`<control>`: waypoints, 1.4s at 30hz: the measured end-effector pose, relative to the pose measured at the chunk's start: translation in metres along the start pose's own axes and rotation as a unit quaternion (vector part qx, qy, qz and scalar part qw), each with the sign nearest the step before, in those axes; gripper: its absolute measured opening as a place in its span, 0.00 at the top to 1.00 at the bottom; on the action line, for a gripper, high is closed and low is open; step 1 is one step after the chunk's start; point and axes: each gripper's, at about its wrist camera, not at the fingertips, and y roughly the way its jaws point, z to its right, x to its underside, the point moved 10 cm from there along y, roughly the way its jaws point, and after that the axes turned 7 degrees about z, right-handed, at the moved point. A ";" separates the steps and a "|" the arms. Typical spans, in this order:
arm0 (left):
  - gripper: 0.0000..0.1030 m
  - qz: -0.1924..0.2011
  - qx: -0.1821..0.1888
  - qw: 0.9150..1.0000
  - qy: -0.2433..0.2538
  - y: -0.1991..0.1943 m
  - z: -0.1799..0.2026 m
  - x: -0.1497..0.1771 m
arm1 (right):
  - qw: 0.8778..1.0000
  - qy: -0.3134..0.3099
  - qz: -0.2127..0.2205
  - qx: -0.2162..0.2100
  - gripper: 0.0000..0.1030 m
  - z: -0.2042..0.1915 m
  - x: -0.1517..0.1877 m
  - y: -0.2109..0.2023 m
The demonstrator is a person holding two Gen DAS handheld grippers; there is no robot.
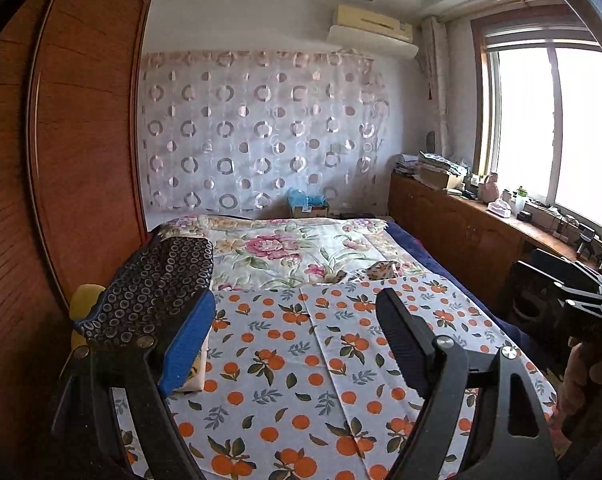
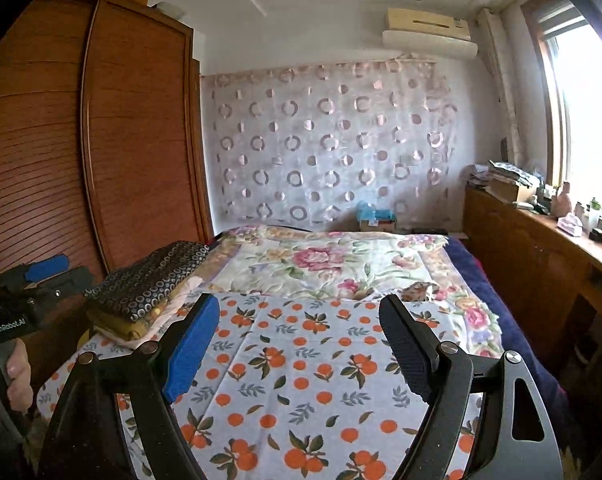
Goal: Fold small clothes
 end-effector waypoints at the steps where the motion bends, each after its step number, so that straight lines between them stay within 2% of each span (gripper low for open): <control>1: 0.20 0.000 -0.001 1.000 0.000 0.000 -0.001 0.000 | 1.000 0.001 0.000 0.000 0.19 -0.001 0.000 -0.001; 18: 0.20 0.006 -0.011 1.000 0.005 -0.003 -0.005 0.001 | 1.000 -0.005 0.003 -0.001 0.19 0.010 -0.005 -0.020; 42: 0.20 0.008 -0.011 1.000 0.006 -0.002 -0.007 0.002 | 1.000 -0.003 0.001 -0.009 0.19 0.023 -0.011 -0.022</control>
